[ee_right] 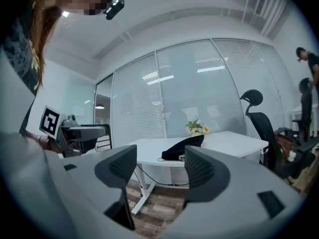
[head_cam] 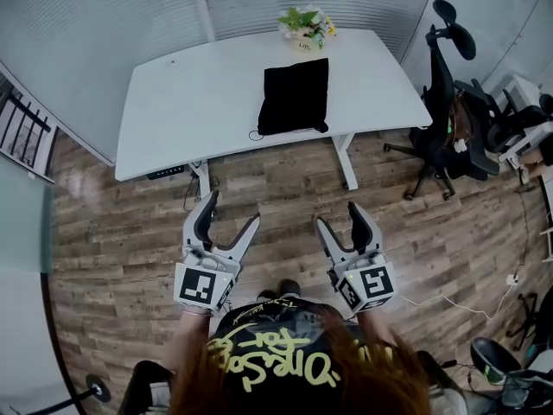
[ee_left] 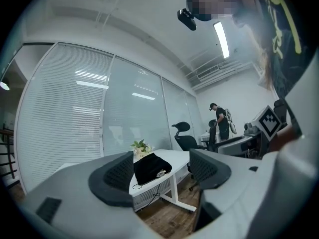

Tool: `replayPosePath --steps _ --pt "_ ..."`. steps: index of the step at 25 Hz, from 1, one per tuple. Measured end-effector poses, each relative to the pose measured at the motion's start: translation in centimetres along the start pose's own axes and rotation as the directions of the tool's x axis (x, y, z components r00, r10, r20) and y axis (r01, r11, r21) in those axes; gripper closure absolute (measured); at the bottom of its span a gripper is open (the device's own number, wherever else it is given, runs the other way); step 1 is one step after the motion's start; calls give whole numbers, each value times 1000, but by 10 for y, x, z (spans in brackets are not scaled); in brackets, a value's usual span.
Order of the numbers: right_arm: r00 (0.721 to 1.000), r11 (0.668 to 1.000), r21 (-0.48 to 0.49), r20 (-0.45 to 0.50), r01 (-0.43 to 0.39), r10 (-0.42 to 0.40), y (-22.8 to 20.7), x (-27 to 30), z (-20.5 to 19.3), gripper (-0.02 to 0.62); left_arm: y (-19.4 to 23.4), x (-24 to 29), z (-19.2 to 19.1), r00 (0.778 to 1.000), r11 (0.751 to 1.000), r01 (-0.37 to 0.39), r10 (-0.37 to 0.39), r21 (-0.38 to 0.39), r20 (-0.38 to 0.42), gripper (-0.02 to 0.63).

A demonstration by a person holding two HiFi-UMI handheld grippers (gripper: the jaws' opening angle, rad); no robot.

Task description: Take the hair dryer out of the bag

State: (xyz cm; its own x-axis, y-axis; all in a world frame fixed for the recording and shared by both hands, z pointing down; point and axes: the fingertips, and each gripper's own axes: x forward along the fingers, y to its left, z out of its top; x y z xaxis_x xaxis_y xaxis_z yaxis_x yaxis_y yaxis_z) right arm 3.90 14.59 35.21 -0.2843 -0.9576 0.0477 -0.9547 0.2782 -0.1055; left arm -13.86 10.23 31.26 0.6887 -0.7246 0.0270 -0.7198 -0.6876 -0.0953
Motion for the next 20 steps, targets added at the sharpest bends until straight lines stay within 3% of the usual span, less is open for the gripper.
replayPosePath --steps 16,20 --pt "995 996 5 -40 -87 87 -22 11 -11 313 2 3 -6 993 993 -116 116 21 -9 264" --pt "988 986 96 -58 -140 146 -15 23 -27 313 8 -6 -15 989 989 -148 148 -5 -30 264"
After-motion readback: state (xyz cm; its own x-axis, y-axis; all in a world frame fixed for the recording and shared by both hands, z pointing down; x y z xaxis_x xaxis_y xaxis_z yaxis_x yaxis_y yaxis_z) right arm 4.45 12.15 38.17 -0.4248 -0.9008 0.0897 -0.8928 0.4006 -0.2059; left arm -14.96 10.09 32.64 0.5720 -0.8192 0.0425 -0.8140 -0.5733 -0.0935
